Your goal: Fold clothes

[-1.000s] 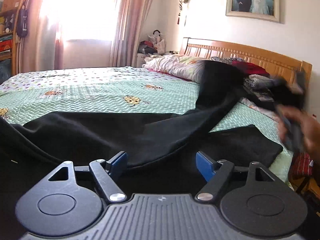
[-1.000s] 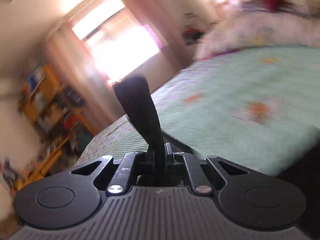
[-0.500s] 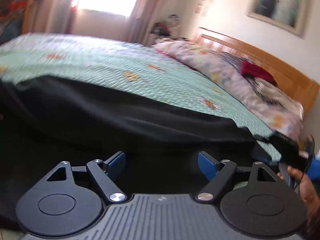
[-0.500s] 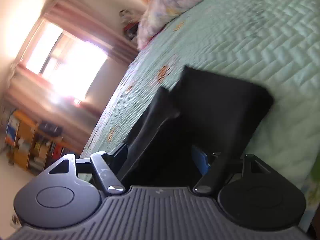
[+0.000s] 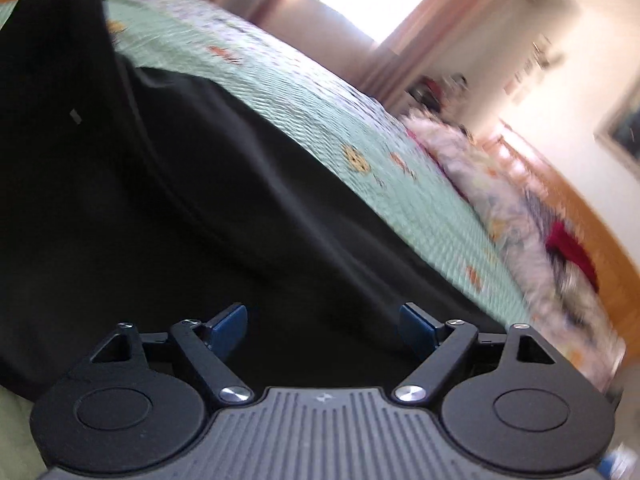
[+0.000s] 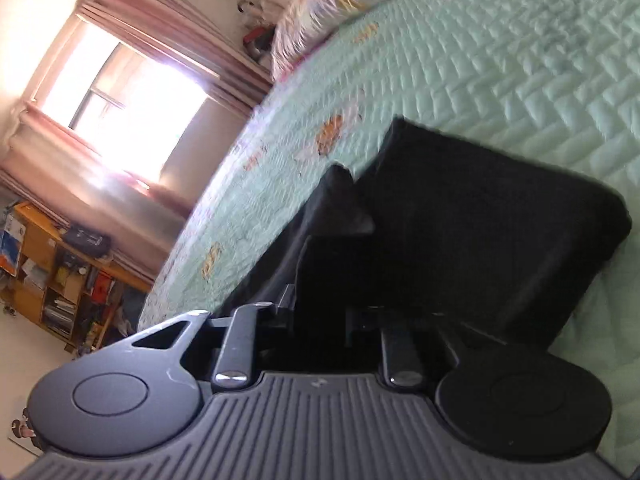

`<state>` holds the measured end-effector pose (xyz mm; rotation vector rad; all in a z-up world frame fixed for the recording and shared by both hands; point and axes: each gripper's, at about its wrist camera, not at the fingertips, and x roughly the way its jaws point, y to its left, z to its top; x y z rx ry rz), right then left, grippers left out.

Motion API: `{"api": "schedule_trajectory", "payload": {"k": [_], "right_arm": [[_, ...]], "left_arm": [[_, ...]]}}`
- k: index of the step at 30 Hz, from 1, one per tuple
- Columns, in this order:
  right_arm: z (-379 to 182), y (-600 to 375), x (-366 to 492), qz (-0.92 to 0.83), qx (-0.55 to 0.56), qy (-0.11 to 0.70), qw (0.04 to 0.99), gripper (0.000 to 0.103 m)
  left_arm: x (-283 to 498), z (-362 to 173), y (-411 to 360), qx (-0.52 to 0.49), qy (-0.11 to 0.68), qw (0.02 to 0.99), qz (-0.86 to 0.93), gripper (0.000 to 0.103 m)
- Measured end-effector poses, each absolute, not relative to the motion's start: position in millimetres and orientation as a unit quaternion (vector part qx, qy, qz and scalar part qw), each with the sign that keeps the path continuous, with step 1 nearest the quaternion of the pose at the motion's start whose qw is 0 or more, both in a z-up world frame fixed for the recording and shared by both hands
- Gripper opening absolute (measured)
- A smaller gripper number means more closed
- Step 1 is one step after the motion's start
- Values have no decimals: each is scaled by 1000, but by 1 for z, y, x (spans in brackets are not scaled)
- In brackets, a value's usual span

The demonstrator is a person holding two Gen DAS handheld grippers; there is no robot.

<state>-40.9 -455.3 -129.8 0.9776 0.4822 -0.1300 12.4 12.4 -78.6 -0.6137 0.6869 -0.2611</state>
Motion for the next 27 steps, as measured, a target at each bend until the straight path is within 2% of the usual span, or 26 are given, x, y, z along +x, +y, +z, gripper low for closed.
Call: {"api": "schedule_trajectory", "payload": {"k": [2,8,10,13,23,25,26,27], "right_arm": [[-122,-450,-41,-65,440,226,867,21],[-101,-463,-40,1,520,170,837,17],[-91,-471,-42,46,576,148,802,16],[-64,-474,-41,90,590,127,792,16],[-34,-462,-54,131,592,126,786,16],[-33,-466,-51,130,592,123,786,16],[-35,-469,-51,127,592,123,787,16],[-37,-473,-50,120,593,125,786,16]], "left_arm": [[20,-80,20,-336,327,876,-116,87],[42,-90,30,-405,330,850,-72,90],[45,-96,31,-426,340,836,-65,90],[46,-107,27,-445,351,820,-74,91],[77,-126,25,-495,322,805,-58,91],[83,-127,23,-496,322,805,-53,88],[87,-126,21,-492,324,806,-51,83],[91,-125,20,-483,331,809,-49,73]]}}
